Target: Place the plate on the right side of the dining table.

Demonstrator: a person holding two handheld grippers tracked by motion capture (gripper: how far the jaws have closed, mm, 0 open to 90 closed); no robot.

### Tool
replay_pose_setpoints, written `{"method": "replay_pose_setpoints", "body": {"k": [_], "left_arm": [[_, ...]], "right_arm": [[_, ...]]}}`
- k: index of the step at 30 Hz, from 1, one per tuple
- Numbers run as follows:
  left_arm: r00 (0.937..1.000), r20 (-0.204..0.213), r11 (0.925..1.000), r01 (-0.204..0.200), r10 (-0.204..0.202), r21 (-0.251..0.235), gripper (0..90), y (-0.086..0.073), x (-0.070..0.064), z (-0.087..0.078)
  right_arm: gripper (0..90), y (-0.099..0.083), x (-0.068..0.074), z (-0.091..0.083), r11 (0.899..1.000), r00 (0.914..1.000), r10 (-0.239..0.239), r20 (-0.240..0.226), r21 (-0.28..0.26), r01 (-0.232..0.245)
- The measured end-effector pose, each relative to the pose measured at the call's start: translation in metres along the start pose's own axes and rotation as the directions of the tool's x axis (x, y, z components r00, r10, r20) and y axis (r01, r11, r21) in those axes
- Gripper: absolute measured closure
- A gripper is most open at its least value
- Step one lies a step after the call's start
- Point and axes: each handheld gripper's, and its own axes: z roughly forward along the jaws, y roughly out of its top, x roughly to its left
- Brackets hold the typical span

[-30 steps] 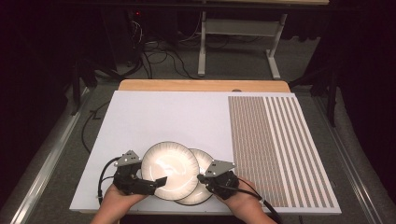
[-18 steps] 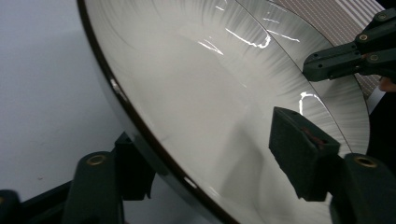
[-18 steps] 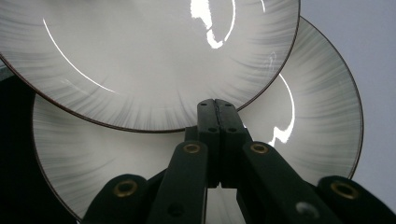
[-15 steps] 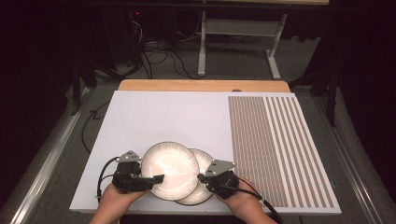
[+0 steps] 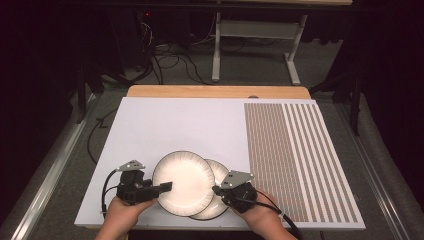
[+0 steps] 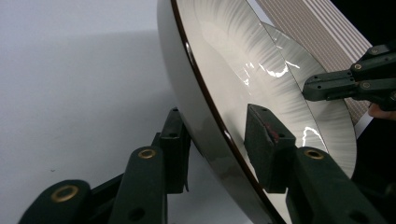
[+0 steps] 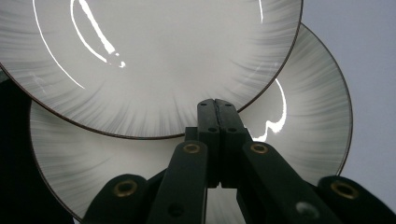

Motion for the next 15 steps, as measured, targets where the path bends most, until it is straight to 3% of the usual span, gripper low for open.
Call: {"method": "replay_pose_setpoints", "body": {"k": [5, 8, 15], "left_arm": [[0.9996, 0.017, 0.9997, 0.022, -0.021, -0.015, 64.5, 0.0, 0.003, 0.0], [0.9983, 0.041, 0.9974, 0.044, -0.042, -0.057, 68.3, -0.001, 0.004, -0.002], [0.9978, 0.053, 0.9942, 0.046, -0.041, -0.098, 72.0, -0.001, 0.002, -0.004]], "right_arm": [[90.0, 0.0, -0.002, -0.002, 1.0, 1.0, 0.001, 0.001, -0.001, -0.001], [90.0, 0.0, -0.002, -0.005, 1.0, 0.9999, 0.011, 0.002, -0.012, -0.011], [90.0, 0.0, -0.004, -0.011, 0.999, 0.9998, 0.019, 0.0, -0.047, -0.019]]}}
